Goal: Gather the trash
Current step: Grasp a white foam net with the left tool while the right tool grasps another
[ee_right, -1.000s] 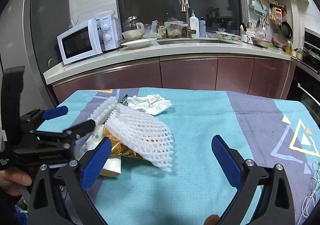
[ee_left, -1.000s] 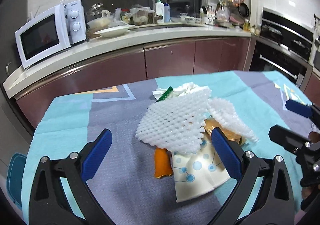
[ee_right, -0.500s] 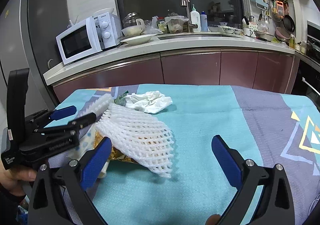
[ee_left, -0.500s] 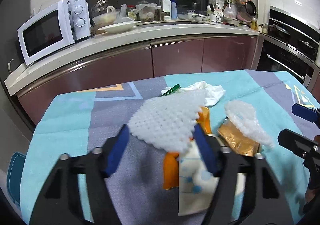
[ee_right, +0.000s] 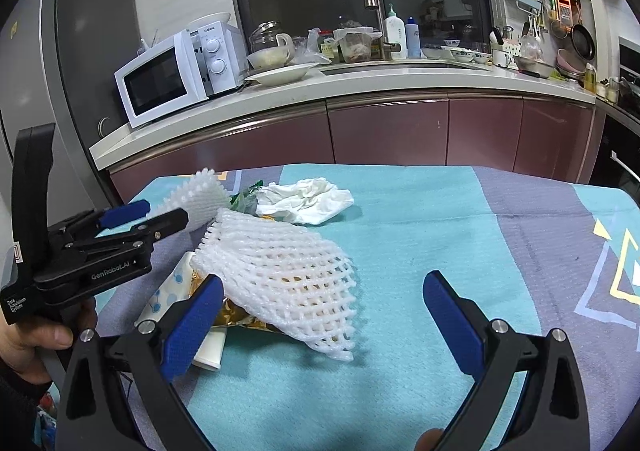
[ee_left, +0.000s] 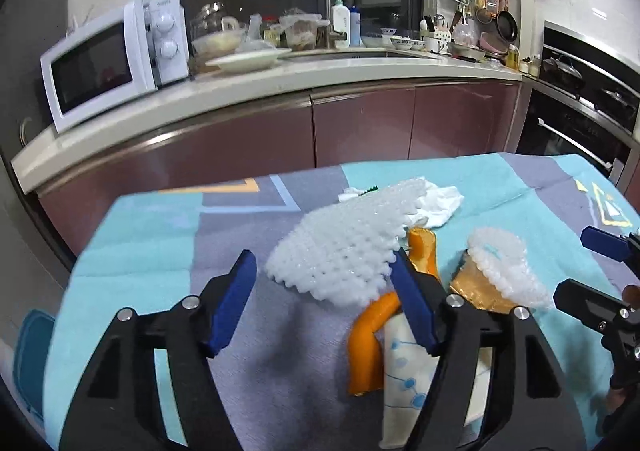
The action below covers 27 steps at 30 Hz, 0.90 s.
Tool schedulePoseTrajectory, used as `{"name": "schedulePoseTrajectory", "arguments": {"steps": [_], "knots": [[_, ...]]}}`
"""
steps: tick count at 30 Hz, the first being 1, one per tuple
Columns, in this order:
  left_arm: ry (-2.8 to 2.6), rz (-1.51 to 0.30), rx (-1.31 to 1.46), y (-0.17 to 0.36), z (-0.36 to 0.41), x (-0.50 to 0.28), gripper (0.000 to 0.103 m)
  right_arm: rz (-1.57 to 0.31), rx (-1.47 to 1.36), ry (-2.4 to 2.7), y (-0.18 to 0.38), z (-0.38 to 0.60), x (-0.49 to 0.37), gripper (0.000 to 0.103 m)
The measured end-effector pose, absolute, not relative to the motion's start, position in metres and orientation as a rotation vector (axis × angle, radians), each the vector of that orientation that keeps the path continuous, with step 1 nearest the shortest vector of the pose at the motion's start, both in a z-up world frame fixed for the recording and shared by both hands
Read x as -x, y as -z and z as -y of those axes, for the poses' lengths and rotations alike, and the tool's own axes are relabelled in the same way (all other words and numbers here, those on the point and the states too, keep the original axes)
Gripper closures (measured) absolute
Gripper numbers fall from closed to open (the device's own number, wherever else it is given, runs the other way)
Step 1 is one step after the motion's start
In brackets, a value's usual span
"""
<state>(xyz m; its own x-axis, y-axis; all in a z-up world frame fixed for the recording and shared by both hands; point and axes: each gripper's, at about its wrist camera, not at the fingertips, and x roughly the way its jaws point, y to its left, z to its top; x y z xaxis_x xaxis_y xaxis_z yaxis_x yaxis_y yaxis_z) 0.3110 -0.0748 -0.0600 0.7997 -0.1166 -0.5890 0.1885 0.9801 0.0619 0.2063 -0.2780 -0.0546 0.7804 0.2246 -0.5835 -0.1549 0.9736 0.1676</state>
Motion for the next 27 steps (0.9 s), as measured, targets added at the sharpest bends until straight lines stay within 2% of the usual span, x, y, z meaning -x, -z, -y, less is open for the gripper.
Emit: {"name": "schedulePoseTrajectory", "arguments": {"steps": [1, 2, 5, 8, 25, 27], "knots": [[0.174, -0.629, -0.124, 0.06, 0.075, -0.313, 0.056, -0.645, -0.112, -0.205, 0.055, 0.278, -0.207, 0.007], [0.174, -0.639, -0.131, 0.061, 0.075, -0.315, 0.067, -0.646, -0.112, -0.205, 0.055, 0.277, -0.207, 0.007], [0.171, -0.643, -0.128, 0.062, 0.073, -0.319, 0.082, -0.648, -0.113, -0.204, 0.056, 0.277, -0.208, 0.006], [0.175, -0.633, -0.119, 0.061, 0.07, -0.318, 0.09, -0.658, -0.115, -0.212, 0.058, 0.277, -0.21, 0.006], [0.188, -0.572, -0.045, 0.038, 0.045, -0.293, 0.091, -0.75, -0.185, -0.344, 0.074, 0.268, -0.242, 0.007], [0.191, -0.566, -0.036, 0.035, 0.041, -0.29, 0.091, -0.758, -0.179, -0.337, 0.075, 0.268, -0.246, 0.012]]}}
